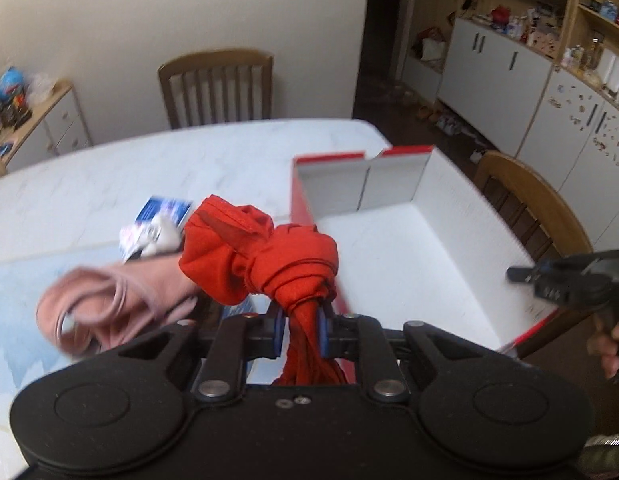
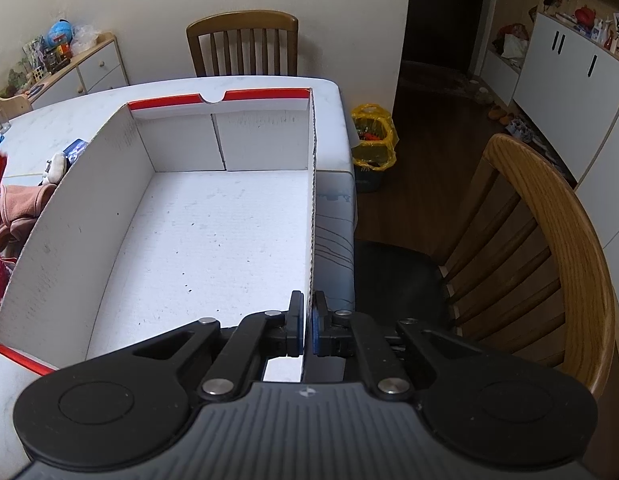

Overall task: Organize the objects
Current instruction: 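Carry the red umbrella into the box and release it with the left gripper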

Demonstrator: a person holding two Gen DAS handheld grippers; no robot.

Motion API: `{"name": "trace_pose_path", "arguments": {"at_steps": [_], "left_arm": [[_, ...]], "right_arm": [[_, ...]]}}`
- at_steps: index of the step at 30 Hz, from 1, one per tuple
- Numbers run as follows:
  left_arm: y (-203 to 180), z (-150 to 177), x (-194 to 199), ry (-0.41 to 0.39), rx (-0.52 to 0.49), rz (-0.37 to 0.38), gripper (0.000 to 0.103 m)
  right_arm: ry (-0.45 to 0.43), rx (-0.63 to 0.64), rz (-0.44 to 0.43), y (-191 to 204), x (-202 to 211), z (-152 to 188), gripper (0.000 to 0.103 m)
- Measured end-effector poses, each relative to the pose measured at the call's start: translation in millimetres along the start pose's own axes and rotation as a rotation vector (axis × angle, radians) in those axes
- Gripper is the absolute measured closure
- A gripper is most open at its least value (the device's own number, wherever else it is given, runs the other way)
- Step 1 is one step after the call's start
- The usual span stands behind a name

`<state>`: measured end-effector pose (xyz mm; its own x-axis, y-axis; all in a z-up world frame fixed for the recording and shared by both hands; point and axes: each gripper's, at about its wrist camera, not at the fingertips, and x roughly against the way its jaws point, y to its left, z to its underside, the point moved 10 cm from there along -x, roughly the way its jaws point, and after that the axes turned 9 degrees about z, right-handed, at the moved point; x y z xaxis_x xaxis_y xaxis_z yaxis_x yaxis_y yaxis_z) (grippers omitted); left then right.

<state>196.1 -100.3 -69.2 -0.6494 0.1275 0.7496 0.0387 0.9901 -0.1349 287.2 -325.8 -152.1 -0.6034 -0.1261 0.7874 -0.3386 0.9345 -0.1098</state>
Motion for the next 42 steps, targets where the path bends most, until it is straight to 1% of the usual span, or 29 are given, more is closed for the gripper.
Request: {"name": "trace_pose_path", "arguments": {"at_steps": [6, 10, 14, 25, 29, 34, 37, 42], "left_arm": [[-33.4, -24.6, -12.0, -0.022, -0.066, 0.048, 0.089], [-57.9, -39.0, -26.9, -0.028, -0.118, 0.085, 0.089], [-75.4, -47.0, -50.7, -0.006, -0.14, 0.114, 0.089], [-104.4, -19.3, -119.5, 0.133, -0.252, 0.134, 0.089], [-112.8, -6.5, -137.3, 0.183, -0.279, 0.15, 0.089], [-118.5, 10.6, -153.9, 0.25, -0.278, 0.179, 0.089], [-117.8, 17.4, -163.7, 0.287, -0.278, 0.173, 0.089], [-115.7, 27.1, -174.2, 0.346, -0.258, 0.187, 0.088]], "right_arm": [[0.004, 0.001, -0.003, 0.5, -0.8, -0.5, 0.099], [0.004, 0.004, -0.004, 0.7, -0.6, -0.6, 0.099], [0.006, 0.007, -0.009, 0.5, -1.1, -0.9, 0.099], [0.009, 0.017, -0.019, 1.1, -1.4, -1.7, 0.099], [0.013, 0.022, -0.021, 1.3, -1.1, -1.8, 0.099], [0.016, 0.027, -0.027, 0.2, -1.1, -2.0, 0.099], [0.015, 0.036, -0.026, 1.0, -1.3, -1.9, 0.099], [0.017, 0.032, -0.029, 0.6, -1.5, -1.5, 0.099]]}}
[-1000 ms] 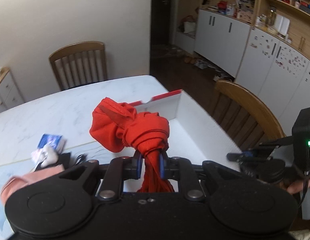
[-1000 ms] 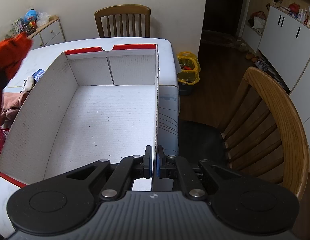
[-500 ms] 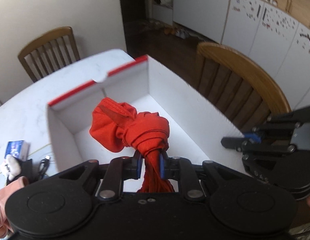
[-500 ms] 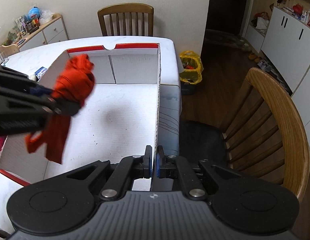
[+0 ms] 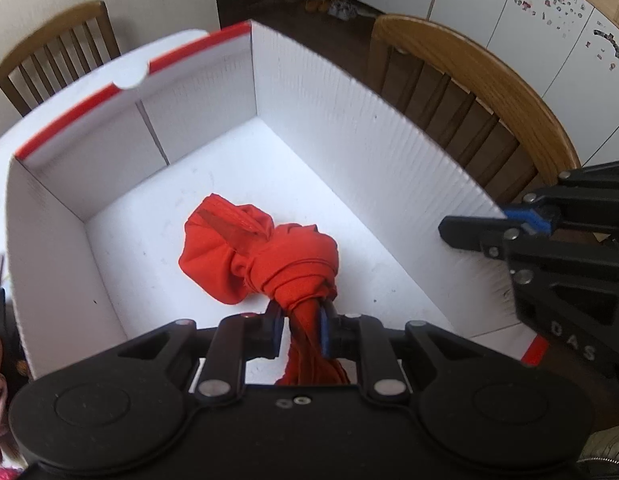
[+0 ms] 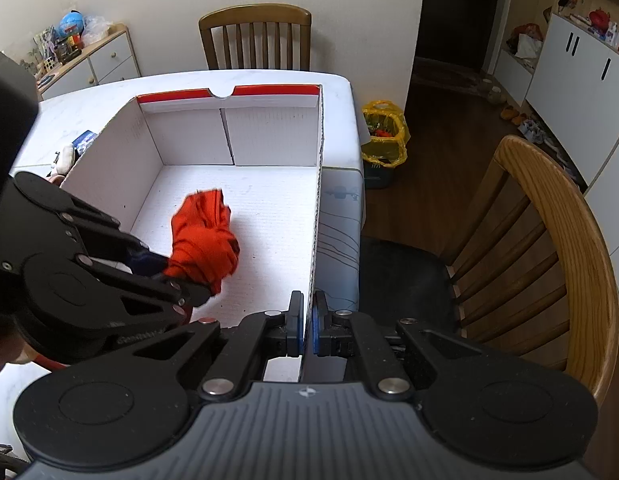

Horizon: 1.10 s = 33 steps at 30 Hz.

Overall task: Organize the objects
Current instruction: 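Carry the red umbrella into the box and release it with the left gripper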

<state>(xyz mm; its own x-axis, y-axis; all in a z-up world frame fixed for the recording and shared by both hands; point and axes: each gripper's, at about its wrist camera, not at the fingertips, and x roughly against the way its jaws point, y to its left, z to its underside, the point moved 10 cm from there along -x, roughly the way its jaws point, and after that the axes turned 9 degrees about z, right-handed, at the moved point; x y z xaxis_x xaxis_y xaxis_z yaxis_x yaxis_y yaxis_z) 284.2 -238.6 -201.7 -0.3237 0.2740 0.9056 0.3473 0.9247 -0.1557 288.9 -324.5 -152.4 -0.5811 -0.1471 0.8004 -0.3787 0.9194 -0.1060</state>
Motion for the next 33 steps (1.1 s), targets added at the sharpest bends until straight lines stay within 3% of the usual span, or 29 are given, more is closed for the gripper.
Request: {"name": "trace_pose_path", "arguments": {"at_steps": [11, 15, 21, 33], "left_arm": [[3.8, -2.4, -5.6, 0.017, 0.004, 0.007, 0.079], [3.5, -2.3, 0.4, 0.001, -0.004, 0.003, 0.072], [7.1, -1.9, 15.4, -0.038, -0.001, -0.006, 0.058], [16.8, 5.8, 65.6, -0.13, 0.01, -0.024, 0.045]], "right_arm": [[0.007, -0.011, 0.001, -0.3, -0.7, -0.3, 0.099], [0.01, -0.012, 0.005, 0.0, -0.4, -0.8, 0.099], [0.015, -0.016, 0.012, 0.5, -0.7, -0.4, 0.099], [0.026, -0.018, 0.031, 2.3, -2.4, -1.2, 0.099]]}}
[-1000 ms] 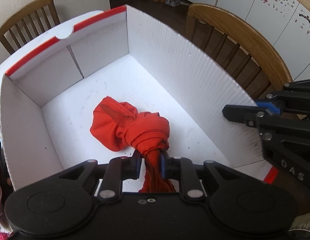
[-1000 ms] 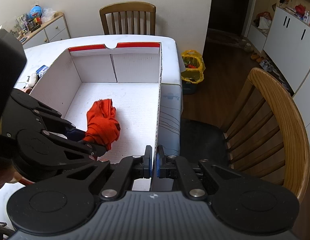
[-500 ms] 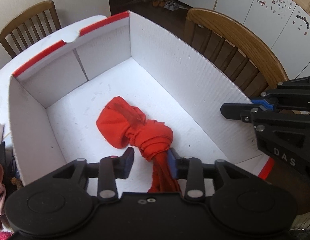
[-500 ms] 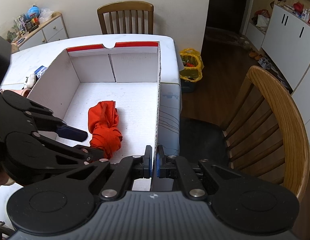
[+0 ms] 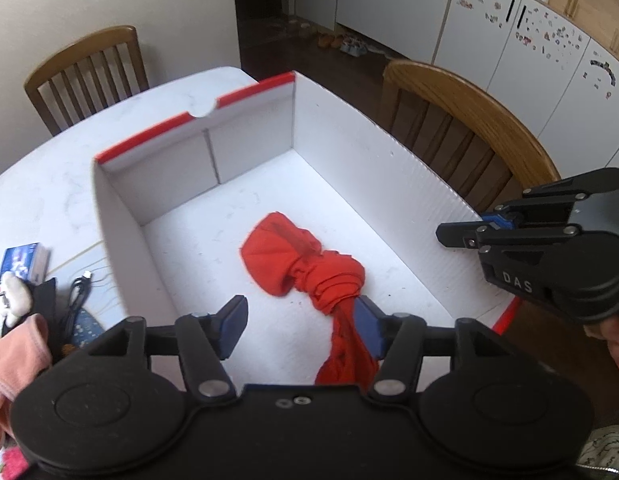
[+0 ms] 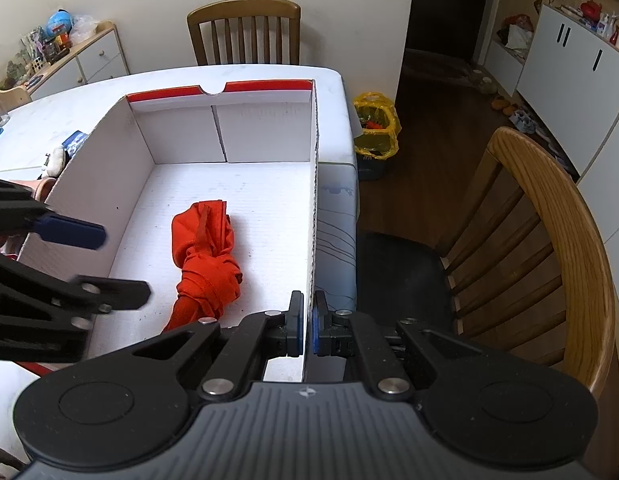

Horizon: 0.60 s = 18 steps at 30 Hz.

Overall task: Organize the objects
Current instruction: 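Carry the red umbrella into the box and release it with the left gripper, then move the left gripper back to the pink plush doll and grasp it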

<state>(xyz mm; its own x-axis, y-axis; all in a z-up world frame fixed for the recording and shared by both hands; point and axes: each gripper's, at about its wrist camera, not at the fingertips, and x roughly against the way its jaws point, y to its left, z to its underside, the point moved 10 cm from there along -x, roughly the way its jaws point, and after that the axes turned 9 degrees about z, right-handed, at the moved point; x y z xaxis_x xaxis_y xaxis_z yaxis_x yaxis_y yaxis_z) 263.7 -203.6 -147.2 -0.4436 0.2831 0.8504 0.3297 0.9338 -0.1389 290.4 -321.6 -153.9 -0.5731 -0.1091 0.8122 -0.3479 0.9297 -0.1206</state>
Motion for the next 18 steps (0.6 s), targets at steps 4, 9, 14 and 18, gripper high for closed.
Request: {"name": "trace_pose_path", "arguments": {"at_steps": [4, 9, 14, 18], "left_arm": [[8.2, 1.3, 17.2, -0.034, 0.02, -0.007, 0.041], [22.3, 4.9, 39.7, -0.073, 0.044, -0.026, 0.033], [40.5, 13.4, 63.8, -0.112, 0.078, -0.051, 0.019], [64.4, 25.6, 82.9, -0.138, 0.142, -0.081, 0.002]], "right_arm": [[0.004, -0.005, 0.002, -0.5, -0.3, -0.2, 0.099], [0.009, -0.003, 0.01, 0.1, -0.4, -0.7, 0.099], [0.015, -0.008, 0.016, -0.1, -0.6, -1.4, 0.099], [0.019, -0.009, 0.024, 0.8, -0.6, -1.9, 0.099]]}}
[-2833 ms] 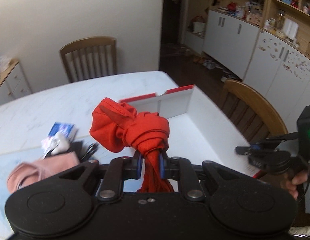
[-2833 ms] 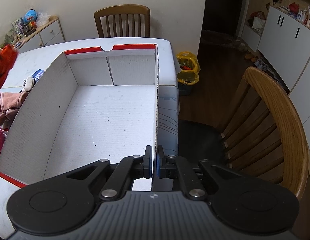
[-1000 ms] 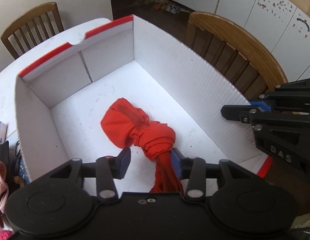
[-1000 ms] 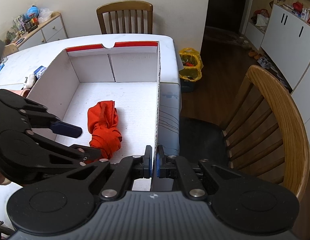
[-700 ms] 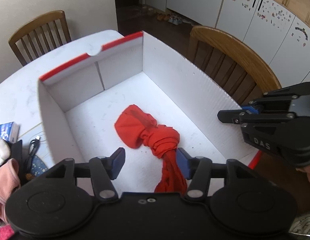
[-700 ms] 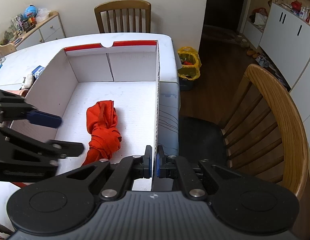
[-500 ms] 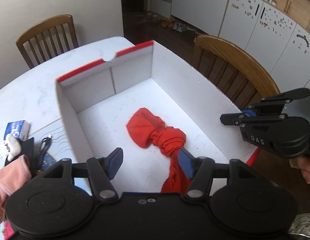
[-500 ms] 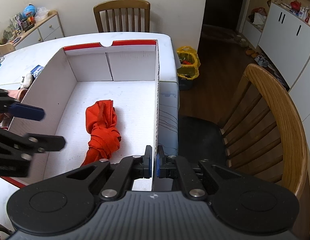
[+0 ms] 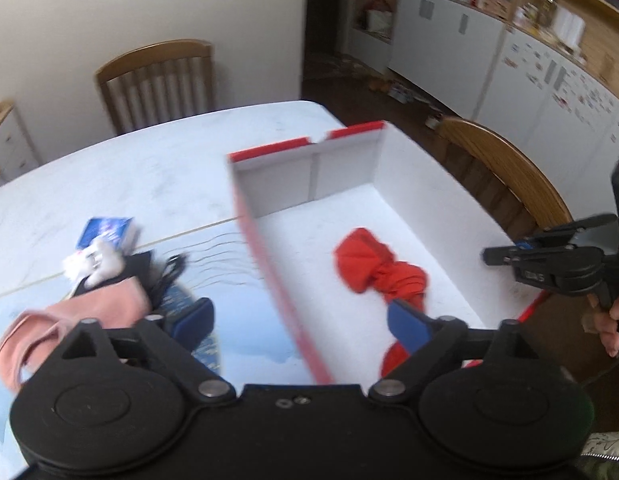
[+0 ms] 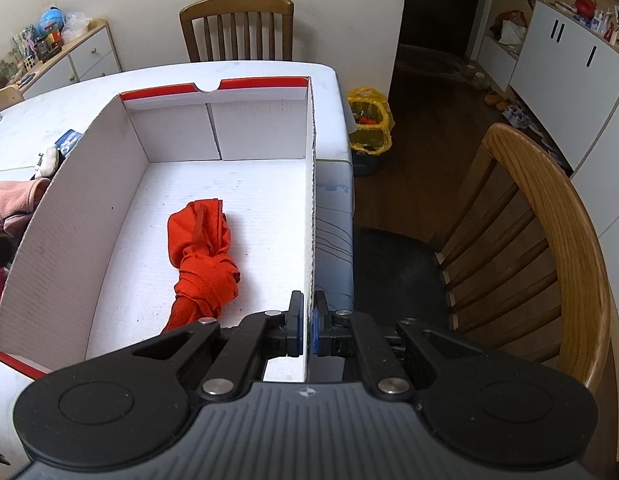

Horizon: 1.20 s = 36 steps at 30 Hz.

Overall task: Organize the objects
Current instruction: 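Move the left gripper back to the pink plush doll and grasp it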

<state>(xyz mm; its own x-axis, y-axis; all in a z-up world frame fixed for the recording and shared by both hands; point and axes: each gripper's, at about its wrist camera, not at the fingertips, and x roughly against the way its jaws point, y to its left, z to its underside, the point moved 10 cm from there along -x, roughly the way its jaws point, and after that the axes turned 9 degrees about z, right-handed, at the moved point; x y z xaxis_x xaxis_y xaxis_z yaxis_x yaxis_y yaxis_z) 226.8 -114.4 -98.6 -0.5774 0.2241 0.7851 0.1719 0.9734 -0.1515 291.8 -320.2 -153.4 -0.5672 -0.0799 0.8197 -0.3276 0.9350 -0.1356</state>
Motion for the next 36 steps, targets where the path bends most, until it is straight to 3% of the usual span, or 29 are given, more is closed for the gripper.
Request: {"name": "trace_pose_path", "arguments": {"at_steps": [10, 21, 36], "left_arm": [[81.5, 34.2, 34.5, -0.026, 0.149, -0.137, 0.001], [139.8, 101.5, 44.4, 0.023, 0.256, -0.255, 0.001], [163.3, 139.8, 10.9, 0.058, 0.318, -0.246, 0.001]], "right_arm": [[0.007, 0.002, 0.019, 1.9, -0.9, -1.3, 0.099], [0.013, 0.008, 0.018, 5.0, -0.5, 0.2, 0.099], [0.02, 0.026, 0.034, 7.3, -2.4, 0.5, 0.099]]}}
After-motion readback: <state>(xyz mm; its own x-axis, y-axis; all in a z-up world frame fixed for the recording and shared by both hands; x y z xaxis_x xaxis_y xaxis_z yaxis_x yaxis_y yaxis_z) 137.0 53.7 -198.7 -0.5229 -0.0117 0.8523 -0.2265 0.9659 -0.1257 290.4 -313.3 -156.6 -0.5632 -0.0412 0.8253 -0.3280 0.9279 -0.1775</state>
